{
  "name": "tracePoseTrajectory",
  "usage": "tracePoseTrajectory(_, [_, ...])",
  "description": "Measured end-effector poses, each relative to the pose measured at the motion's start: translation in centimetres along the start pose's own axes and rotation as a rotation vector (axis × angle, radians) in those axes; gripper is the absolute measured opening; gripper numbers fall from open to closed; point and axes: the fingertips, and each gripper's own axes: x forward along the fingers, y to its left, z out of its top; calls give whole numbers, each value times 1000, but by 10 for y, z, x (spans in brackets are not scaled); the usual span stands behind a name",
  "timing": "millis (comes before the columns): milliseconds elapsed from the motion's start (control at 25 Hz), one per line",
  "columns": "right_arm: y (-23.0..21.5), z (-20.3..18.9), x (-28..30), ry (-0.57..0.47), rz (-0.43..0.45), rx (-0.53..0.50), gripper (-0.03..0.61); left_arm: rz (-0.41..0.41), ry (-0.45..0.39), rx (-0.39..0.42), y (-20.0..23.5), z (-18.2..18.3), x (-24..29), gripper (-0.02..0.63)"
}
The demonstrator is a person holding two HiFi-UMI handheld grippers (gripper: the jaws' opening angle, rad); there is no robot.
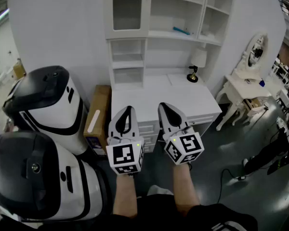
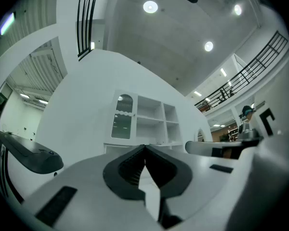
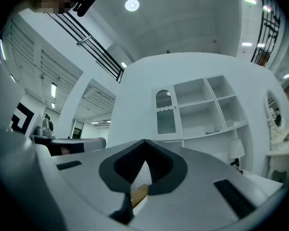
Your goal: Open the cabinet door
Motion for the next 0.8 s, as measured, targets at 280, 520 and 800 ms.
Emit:
tracePoseTrajectory(280, [5,1,11,-3,24,7,18,-2,-1,5,2,2,4,12])
tracePoseTrajectory(520, [19,-10,18,-22,53,38,18,20,18,0,15,-8,-1,12])
tracePoseTrajectory(800, [7,-20,33,-5,52,39,18,52,28,-14,27,-17,14,12])
